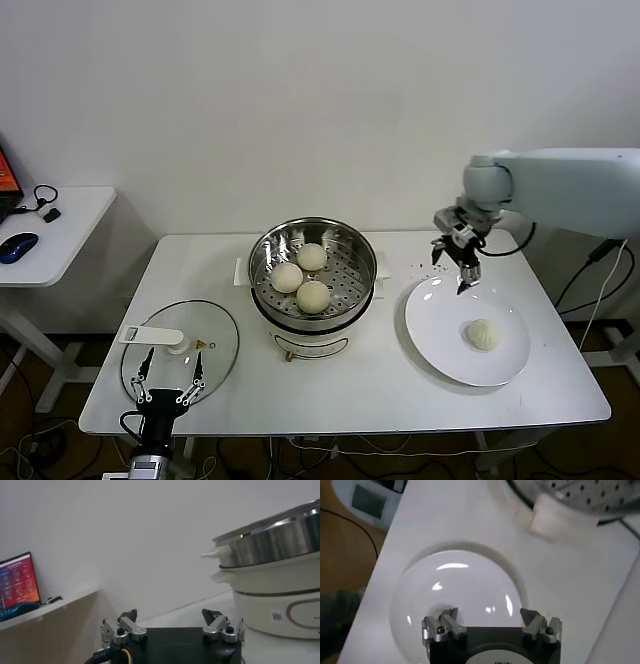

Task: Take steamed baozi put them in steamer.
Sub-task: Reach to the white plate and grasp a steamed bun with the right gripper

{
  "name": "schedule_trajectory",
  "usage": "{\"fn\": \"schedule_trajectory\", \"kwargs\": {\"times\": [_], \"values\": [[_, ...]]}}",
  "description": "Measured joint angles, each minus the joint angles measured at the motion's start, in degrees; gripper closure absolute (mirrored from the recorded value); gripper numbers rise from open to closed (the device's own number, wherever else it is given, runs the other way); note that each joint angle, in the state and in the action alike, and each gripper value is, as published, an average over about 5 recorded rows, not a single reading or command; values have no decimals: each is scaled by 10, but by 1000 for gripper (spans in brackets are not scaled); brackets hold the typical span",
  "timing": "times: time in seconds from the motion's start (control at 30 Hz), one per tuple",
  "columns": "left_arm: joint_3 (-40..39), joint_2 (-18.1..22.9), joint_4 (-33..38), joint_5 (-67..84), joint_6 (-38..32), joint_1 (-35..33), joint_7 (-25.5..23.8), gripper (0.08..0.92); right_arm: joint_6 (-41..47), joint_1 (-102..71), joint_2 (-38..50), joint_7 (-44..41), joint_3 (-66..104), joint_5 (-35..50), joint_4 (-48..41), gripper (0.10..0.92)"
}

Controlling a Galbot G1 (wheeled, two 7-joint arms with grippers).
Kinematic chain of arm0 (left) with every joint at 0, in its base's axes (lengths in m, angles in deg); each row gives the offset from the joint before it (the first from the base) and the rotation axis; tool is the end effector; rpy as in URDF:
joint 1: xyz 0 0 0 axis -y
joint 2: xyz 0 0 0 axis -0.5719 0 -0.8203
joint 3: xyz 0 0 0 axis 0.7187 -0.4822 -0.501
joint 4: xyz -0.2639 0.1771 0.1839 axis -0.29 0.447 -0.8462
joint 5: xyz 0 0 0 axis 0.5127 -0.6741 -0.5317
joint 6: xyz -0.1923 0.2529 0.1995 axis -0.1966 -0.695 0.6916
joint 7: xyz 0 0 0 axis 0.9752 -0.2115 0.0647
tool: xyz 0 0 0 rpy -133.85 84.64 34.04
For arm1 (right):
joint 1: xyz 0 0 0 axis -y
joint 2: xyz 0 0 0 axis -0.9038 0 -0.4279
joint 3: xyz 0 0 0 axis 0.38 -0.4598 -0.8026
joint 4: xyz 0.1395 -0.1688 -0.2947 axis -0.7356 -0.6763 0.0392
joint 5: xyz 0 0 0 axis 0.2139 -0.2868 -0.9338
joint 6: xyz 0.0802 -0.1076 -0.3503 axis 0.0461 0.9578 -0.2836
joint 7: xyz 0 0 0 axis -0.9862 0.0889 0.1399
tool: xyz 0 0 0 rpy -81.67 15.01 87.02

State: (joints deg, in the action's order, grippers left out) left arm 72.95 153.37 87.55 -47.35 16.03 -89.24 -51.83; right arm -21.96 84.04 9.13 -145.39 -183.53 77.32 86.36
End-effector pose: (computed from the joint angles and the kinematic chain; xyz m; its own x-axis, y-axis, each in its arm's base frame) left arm 0.1357 0.0750 -0.4309 -0.9981 -0.0594 0.0173 -0.0504 0.9426 0.3300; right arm 0.5858 -0.1217 -0.0941 -0.0438 0.0035 0.9990 -0.9470 -0.3186 -0.0404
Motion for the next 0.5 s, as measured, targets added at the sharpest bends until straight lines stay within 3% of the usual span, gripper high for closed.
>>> {"fn": "schedule_trajectory", "kwargs": {"times": [0.5], "values": [[3,0,-1,1,1,0,0,177,29,-86,102,26,39,-38,-22,203]]}}
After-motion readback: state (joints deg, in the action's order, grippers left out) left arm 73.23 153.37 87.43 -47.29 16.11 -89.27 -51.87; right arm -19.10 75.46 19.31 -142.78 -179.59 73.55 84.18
